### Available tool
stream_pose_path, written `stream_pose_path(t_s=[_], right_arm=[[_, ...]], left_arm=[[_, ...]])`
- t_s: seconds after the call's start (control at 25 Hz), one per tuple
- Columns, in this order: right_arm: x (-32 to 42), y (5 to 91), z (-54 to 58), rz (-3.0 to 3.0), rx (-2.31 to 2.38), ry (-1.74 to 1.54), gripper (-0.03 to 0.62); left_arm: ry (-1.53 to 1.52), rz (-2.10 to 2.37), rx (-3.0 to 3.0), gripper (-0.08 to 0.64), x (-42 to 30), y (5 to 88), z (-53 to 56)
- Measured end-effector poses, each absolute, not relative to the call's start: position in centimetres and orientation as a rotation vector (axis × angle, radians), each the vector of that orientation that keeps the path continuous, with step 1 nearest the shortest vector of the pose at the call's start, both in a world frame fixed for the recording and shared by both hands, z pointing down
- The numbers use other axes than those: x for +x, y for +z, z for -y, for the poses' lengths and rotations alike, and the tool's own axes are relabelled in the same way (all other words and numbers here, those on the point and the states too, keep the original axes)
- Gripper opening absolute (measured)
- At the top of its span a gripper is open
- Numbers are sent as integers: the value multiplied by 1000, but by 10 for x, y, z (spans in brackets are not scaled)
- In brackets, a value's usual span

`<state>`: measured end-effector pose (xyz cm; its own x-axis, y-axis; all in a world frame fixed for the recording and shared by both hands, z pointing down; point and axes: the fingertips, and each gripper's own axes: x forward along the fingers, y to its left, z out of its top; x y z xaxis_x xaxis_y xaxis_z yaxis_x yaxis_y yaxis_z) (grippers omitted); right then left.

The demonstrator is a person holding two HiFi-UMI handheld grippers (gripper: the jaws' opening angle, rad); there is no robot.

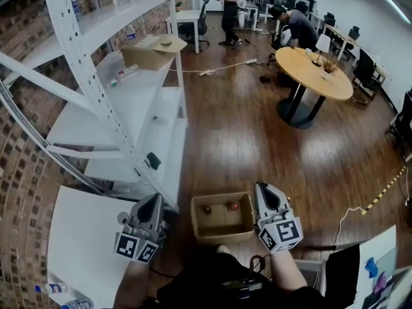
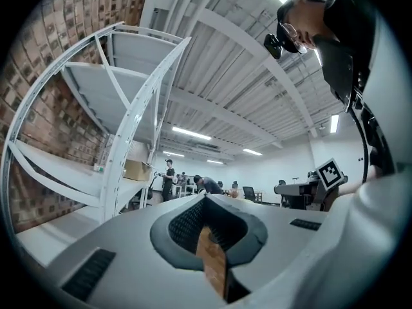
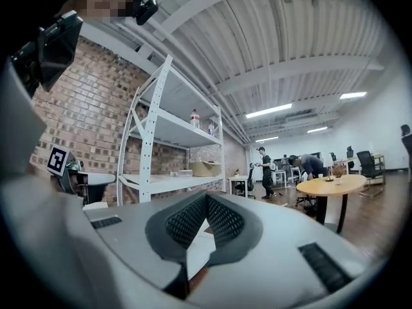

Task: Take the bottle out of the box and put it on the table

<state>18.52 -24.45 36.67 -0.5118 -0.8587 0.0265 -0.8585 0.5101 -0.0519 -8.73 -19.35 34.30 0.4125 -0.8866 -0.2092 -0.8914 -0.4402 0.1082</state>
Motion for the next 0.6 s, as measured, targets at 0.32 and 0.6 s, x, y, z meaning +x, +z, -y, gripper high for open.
stream_pose_path(t_s=[0.32, 0.6], right_arm=[[171, 402, 239, -2749, -1598, -165, 4], [141, 419, 253, -2827, -1521, -178, 4]], left_arm=[[297, -1582, -2687, 5, -74, 366, 201], [265, -1601, -2717, 5, -71, 386, 221]])
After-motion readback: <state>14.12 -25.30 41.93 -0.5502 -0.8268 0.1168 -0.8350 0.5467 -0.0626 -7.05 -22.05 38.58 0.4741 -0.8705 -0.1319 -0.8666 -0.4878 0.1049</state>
